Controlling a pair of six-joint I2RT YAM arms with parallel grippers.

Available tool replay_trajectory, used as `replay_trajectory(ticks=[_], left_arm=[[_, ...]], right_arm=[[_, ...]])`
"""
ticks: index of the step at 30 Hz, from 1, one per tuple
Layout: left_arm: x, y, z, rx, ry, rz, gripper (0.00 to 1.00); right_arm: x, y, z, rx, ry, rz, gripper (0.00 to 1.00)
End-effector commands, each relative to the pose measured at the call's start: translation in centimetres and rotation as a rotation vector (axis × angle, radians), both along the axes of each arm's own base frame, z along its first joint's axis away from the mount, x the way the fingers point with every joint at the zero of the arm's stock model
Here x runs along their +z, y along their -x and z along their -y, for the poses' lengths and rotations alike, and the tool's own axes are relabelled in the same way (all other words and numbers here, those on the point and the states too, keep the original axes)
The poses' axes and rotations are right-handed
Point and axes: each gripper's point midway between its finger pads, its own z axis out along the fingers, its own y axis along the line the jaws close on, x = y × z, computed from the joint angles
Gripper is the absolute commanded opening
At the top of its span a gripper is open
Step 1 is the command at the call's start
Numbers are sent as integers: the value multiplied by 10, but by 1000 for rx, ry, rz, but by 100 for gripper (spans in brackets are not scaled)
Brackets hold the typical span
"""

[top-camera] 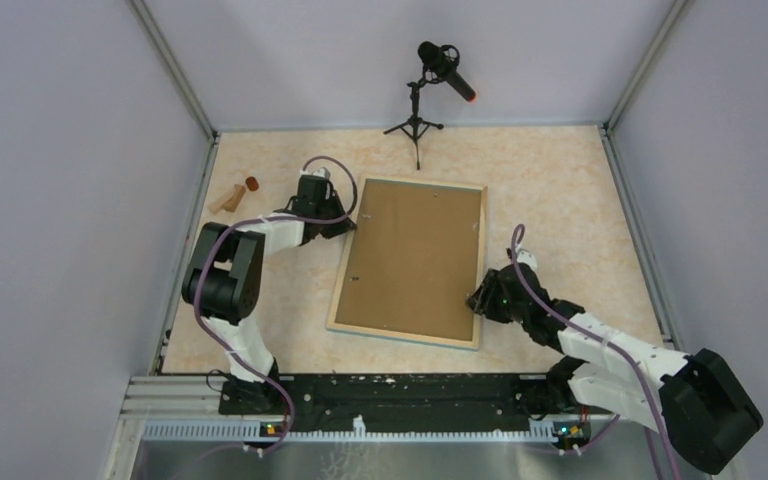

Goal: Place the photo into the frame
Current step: Install the photo frame at the center of the board.

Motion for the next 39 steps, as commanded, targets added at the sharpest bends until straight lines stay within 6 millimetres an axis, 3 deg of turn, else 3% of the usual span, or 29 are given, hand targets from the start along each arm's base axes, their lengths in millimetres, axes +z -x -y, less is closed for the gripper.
replay_trajectory(ticks=[1,4,7,10,15,19,25,33,39], left_arm=[[7,-5,17,-3,75,-1,0],[2,1,9,6,46,2,0],[-2,7,4,9,34,9,0],[-2,9,5,1,39,17,0],[-9,12,5,-4,66,-7,0],[-9,12,4,1,78,-9,0],[-9,14,3,3,82,-5,0],[-9,14,4,3,87,-4,0],[-9,14,4,4,90,-2,0]], right_arm=[[35,-4,-3,14,46,4,52],[63,-28,16,-30,190,79,76],[77,-60,35,-93,264,81,80],[86,-100,42,-129,258,78,81],[63,-153,48,-234,335,-98,81],[43,-182,44,-297,382,-185,78],[18,-202,44,-377,406,-212,71],[15,-218,49,-430,433,-180,67],[10,-220,52,-454,450,-183,66]])
